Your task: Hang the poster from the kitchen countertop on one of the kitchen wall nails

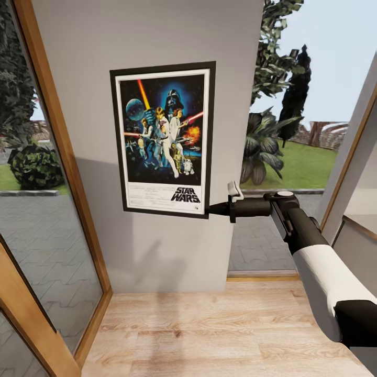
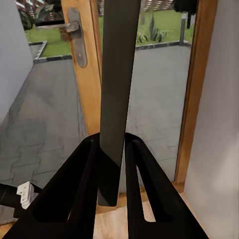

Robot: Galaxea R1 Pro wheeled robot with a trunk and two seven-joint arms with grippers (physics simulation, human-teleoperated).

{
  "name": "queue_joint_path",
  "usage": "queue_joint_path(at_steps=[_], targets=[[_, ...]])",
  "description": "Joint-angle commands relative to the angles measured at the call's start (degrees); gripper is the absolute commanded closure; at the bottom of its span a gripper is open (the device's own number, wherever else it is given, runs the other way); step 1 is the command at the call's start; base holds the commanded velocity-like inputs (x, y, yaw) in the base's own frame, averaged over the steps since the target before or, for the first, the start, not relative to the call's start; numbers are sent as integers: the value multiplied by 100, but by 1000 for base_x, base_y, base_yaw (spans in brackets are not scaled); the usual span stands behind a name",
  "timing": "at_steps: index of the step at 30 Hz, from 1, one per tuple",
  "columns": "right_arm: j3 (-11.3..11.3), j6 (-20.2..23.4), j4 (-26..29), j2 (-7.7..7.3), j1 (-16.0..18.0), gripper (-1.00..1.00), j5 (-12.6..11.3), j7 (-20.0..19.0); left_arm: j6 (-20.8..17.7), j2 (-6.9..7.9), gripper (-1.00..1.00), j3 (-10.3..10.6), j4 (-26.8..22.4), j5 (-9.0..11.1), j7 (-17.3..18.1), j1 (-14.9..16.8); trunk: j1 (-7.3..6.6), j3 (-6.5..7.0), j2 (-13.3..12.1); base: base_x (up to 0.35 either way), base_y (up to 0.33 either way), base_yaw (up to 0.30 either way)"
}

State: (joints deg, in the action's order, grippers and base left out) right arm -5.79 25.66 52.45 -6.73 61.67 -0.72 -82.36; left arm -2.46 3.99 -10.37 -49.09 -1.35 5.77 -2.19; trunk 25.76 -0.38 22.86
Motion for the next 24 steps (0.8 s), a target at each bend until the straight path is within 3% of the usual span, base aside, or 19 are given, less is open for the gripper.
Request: queue_joint_path(at_steps=[1,24], targets=[[-10,77,6,-4,3,100,-10,-17,-26,-3,-100,-18,-12,-14,38,-2,3,-4,6,0,0,0],[-10,119,11,39,301,100,-16,17,-26,-3,-100,-18,-18,-6,39,-5,3,-4,6,0,0,0]])
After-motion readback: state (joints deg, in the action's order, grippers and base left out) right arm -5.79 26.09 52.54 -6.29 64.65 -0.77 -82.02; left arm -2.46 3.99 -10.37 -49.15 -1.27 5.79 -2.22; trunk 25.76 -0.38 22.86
